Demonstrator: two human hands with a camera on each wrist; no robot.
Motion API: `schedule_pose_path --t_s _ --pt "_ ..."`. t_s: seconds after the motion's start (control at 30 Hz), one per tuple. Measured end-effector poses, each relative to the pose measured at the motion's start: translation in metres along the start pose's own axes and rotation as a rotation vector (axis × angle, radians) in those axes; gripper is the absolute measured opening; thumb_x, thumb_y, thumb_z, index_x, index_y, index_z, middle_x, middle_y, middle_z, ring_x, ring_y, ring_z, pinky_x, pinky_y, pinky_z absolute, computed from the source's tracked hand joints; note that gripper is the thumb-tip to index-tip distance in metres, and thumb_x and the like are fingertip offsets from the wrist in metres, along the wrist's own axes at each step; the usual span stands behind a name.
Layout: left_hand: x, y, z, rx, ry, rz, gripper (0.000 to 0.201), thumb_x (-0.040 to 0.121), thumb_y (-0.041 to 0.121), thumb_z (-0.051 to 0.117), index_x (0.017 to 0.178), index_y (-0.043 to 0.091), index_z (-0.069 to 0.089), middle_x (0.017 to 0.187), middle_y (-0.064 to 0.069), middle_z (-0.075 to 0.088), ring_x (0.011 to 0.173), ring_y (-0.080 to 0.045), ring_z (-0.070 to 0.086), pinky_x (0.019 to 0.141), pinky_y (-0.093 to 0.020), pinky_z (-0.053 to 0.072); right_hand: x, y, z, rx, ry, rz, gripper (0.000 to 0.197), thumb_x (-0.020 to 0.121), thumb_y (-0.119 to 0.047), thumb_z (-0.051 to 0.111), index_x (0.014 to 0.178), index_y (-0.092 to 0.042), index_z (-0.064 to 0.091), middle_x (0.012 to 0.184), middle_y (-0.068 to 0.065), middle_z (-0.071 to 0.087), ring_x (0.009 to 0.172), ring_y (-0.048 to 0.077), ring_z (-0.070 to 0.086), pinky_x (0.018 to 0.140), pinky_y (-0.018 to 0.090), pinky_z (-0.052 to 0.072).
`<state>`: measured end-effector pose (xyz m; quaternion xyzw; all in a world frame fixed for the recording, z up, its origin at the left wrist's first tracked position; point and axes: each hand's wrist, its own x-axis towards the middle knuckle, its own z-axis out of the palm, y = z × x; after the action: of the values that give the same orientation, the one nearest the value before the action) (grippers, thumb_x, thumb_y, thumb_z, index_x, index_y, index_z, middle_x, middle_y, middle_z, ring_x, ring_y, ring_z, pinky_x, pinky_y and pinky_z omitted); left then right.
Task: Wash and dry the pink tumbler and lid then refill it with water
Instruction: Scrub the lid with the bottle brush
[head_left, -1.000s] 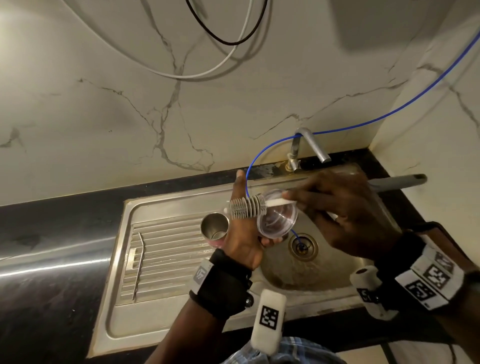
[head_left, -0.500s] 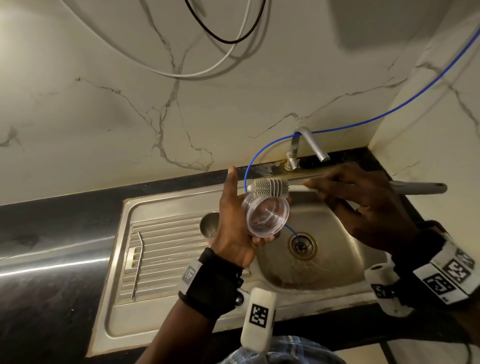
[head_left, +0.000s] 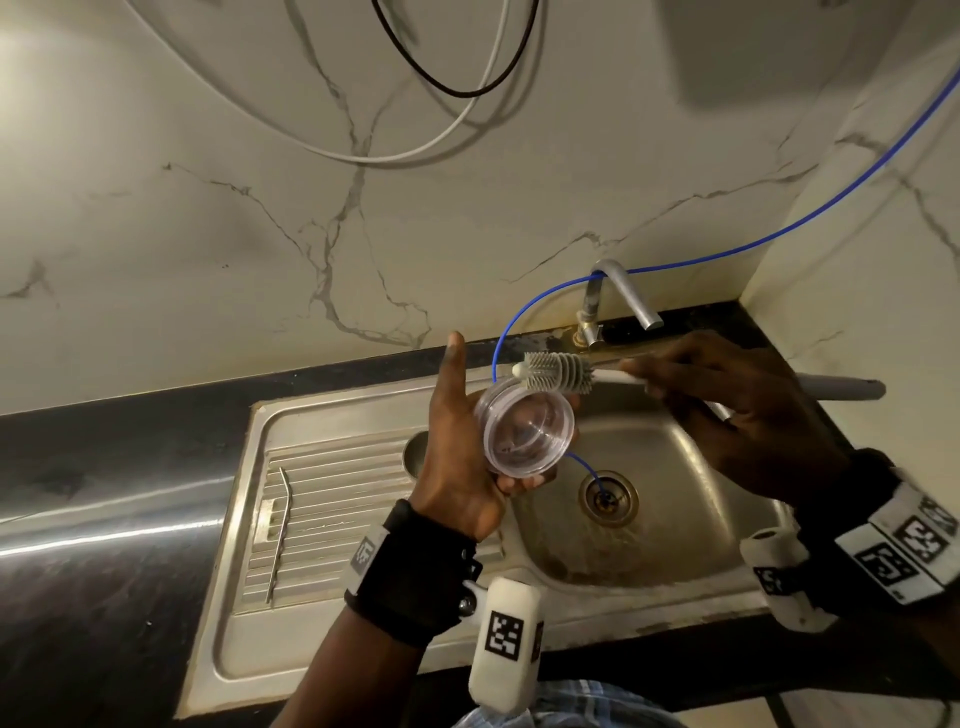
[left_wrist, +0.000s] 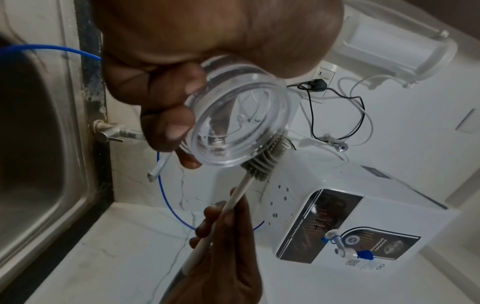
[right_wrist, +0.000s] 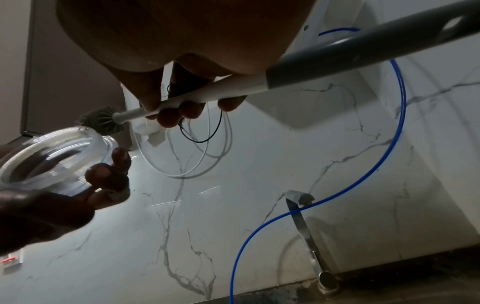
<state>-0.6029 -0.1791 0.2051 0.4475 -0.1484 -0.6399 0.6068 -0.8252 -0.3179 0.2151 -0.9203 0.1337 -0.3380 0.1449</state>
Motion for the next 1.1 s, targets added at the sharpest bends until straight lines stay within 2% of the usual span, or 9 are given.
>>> schedule_pose_path --t_s 0.17,0.27,0.4,0.63,0.77,0.83,0.9,0.97,1.1 --pt "0.006 -0.011 0.001 -0.024 -0.045 -0.042 0.087 0.086 0.093 0.043 0.094 0.018 0.085 0.098 -0.01 0.077 0.086 -0.026 0.05 0.079 -0.032 0.034 0.006 -0.005 0.002 -0.044 -0.036 -0.06 0.031 0.099 -0.017 0.06 0.127 -0.011 0.072 0.102 0.004 0.07 0.09 0.017 0.063 0.067 0.044 0.051" --pt "0.01 -0.011 0.002 0.061 -0.039 -0.046 0.098 0.087 0.096 0.036 0.097 0.009 0.08 0.107 -0.025 0.068 0.066 -0.025 0.044 0.045 -0.023 0.036 0.01 -0.007 -0.002 -0.1 -0.056 -0.099 0.03 0.099 -0.018 0.061 0.125 -0.012 0.074 0.102 0.005 0.071 0.087 0.021 0.064 0.065 0.046 0.05" --pt "0.012 -0.007 -0.001 0.078 -0.041 -0.056 0.106 0.08 0.1 0.041 0.114 0.005 0.076 0.119 -0.024 0.058 0.06 -0.023 0.048 0.034 -0.019 0.036 0.015 -0.003 -0.006 -0.083 -0.067 -0.11 0.031 0.098 -0.016 0.061 0.126 -0.013 0.073 0.102 0.004 0.07 0.087 0.023 0.066 0.064 0.046 0.051" --pt "0.007 0.002 -0.002 0.109 -0.034 -0.062 0.101 0.089 0.095 0.033 0.11 0.008 0.079 0.094 -0.015 0.069 0.047 -0.015 0.053 0.033 -0.02 0.035 0.01 0.012 -0.008 -0.101 -0.047 -0.05 0.036 0.094 -0.011 0.065 0.129 -0.017 0.071 0.101 0.003 0.07 0.085 0.021 0.065 0.062 0.044 0.051" --pt "0.008 -0.005 0.005 0.088 -0.016 -0.081 0.105 0.08 0.099 0.043 0.113 0.005 0.074 0.102 -0.019 0.069 0.051 -0.018 0.054 0.036 -0.021 0.039 0.017 0.0 0.003 -0.051 -0.067 -0.066 0.031 0.099 -0.017 0.06 0.128 -0.015 0.073 0.103 0.001 0.069 0.09 0.021 0.065 0.067 0.048 0.051" --pt "0.009 0.0 0.0 0.042 -0.015 -0.051 0.102 0.077 0.098 0.051 0.113 0.006 0.079 0.11 -0.02 0.067 0.076 -0.026 0.056 0.063 -0.028 0.05 0.015 0.004 0.0 -0.011 -0.046 -0.023 0.033 0.099 -0.018 0.057 0.13 -0.014 0.071 0.105 0.0 0.068 0.092 0.019 0.066 0.069 0.048 0.053" --pt "0.005 0.008 -0.003 -0.016 -0.003 -0.039 0.102 0.074 0.097 0.057 0.117 0.008 0.081 0.122 -0.022 0.063 0.104 -0.029 0.046 0.091 -0.038 0.037 0.008 0.01 -0.002 0.017 -0.022 0.027 0.035 0.099 -0.017 0.055 0.13 -0.01 0.07 0.105 0.0 0.067 0.091 0.02 0.066 0.074 0.045 0.055" --pt "0.002 0.011 -0.001 -0.047 0.009 -0.031 0.1 0.078 0.096 0.055 0.117 0.008 0.082 0.12 -0.02 0.065 0.101 -0.027 0.05 0.088 -0.036 0.039 0.005 0.007 0.002 0.035 -0.009 0.053 0.036 0.098 -0.017 0.053 0.13 -0.009 0.068 0.105 0.001 0.067 0.09 0.019 0.065 0.077 0.04 0.055" --pt "-0.003 0.004 0.014 -0.01 0.005 -0.024 0.09 0.087 0.089 0.047 0.116 0.008 0.072 0.096 -0.011 0.068 0.065 -0.019 0.063 0.053 -0.025 0.051 0.01 -0.012 0.017 0.031 0.031 0.042 0.036 0.097 -0.013 0.057 0.131 -0.01 0.068 0.102 0.003 0.067 0.094 0.009 0.059 0.08 0.023 0.049"
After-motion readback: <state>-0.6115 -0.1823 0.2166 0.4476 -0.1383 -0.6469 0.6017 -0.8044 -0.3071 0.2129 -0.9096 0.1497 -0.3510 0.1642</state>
